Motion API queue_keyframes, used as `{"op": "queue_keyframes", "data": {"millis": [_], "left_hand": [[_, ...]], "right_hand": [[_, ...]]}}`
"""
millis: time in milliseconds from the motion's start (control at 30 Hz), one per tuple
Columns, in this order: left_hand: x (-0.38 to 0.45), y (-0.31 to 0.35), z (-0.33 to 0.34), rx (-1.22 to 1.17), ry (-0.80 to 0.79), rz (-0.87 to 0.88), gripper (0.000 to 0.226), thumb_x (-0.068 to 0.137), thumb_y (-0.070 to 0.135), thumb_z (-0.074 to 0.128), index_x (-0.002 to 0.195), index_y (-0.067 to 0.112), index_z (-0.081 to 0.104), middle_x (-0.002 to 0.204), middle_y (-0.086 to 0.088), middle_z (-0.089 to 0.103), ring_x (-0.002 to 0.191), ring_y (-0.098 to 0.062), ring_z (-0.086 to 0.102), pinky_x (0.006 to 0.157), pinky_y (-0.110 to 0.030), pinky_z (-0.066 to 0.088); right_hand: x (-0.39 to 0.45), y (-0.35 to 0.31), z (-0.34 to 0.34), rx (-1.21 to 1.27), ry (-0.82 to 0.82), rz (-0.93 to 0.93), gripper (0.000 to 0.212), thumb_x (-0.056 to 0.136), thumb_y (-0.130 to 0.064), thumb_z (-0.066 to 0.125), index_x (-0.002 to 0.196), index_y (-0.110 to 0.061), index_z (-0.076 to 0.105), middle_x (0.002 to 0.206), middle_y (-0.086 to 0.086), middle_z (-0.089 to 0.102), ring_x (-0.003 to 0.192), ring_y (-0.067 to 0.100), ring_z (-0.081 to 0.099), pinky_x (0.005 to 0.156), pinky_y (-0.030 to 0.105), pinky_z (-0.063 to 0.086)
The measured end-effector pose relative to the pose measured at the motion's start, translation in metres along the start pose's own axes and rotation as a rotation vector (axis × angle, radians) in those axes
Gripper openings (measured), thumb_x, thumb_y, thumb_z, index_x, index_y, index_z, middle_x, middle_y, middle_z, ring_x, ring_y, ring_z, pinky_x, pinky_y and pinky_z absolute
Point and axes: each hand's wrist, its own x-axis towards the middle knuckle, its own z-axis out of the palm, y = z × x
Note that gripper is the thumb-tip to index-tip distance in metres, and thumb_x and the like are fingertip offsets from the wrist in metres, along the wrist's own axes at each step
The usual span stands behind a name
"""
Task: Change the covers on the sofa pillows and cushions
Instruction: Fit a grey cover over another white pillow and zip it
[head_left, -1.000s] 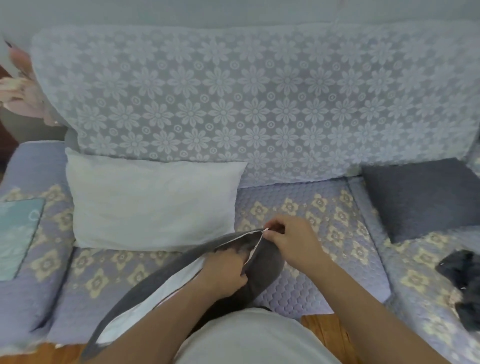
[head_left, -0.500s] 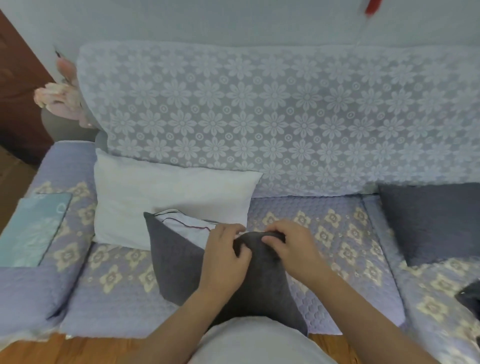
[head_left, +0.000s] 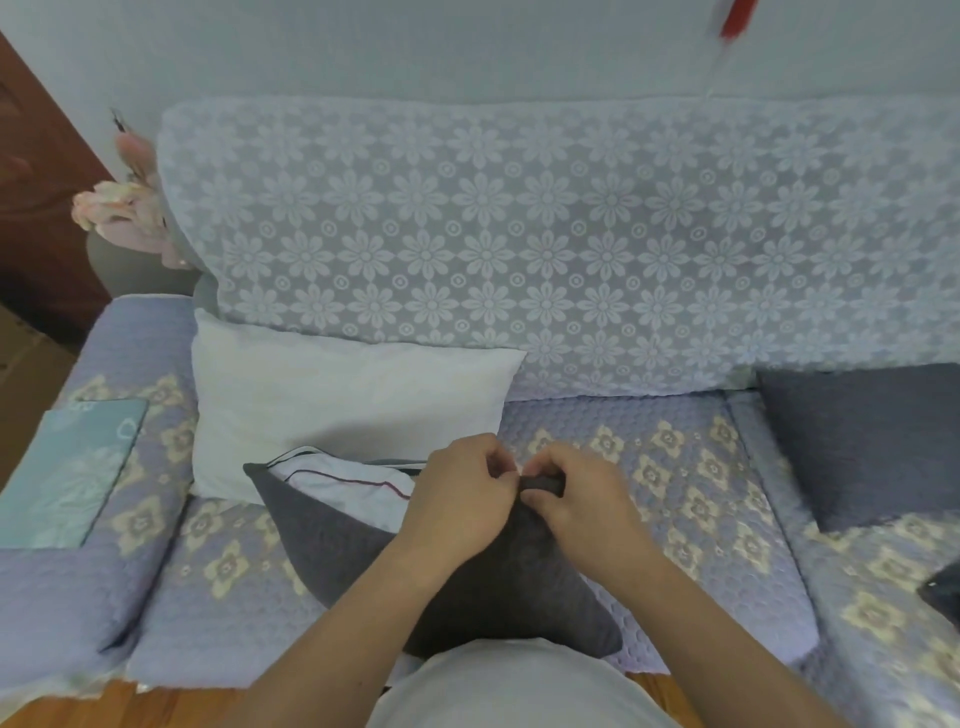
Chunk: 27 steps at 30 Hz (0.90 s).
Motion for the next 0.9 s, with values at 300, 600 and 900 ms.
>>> {"op": "queue_keyframes", "data": {"millis": [300, 600, 900], "left_hand": [[-0.008, 0.003, -0.017, 0.167, -0.082, 0.156, 0.009, 0.097, 0.034, 0.063, 0.096, 0.033, 0.071, 0.092, 0.011, 0.072, 0.083, -0.006, 0.064, 0.08, -0.03, 0.055], [-0.017, -0.001, -0.009, -0.072, -0.083, -0.178, 0.01, 0.103, 0.023, 0.051, 0.093, 0.024, 0.054, 0.093, 0.004, 0.061, 0.085, -0.01, 0.057, 0.065, -0.025, 0.04], [-0.006, -0.016, -0.002, -0.113, -0.057, -0.353, 0.01, 0.106, 0.018, 0.047, 0.099, 0.02, 0.054, 0.099, 0.002, 0.059, 0.088, -0.011, 0.055, 0.064, -0.022, 0.038]], "right_hand": [[-0.002, 0.002, -0.008, 0.073, -0.076, 0.059, 0.014, 0.085, -0.016, 0.075, 0.093, -0.027, 0.071, 0.086, -0.015, 0.068, 0.084, -0.001, 0.063, 0.073, 0.012, 0.044], [-0.004, -0.011, -0.007, -0.08, -0.16, 0.023, 0.007, 0.093, -0.025, 0.068, 0.093, -0.026, 0.074, 0.081, -0.018, 0.065, 0.078, -0.003, 0.059, 0.066, 0.012, 0.039], [-0.002, -0.005, -0.018, -0.144, -0.136, 0.048, 0.017, 0.094, -0.021, 0.067, 0.083, -0.035, 0.065, 0.079, -0.02, 0.059, 0.078, -0.003, 0.055, 0.065, 0.009, 0.036]]}}
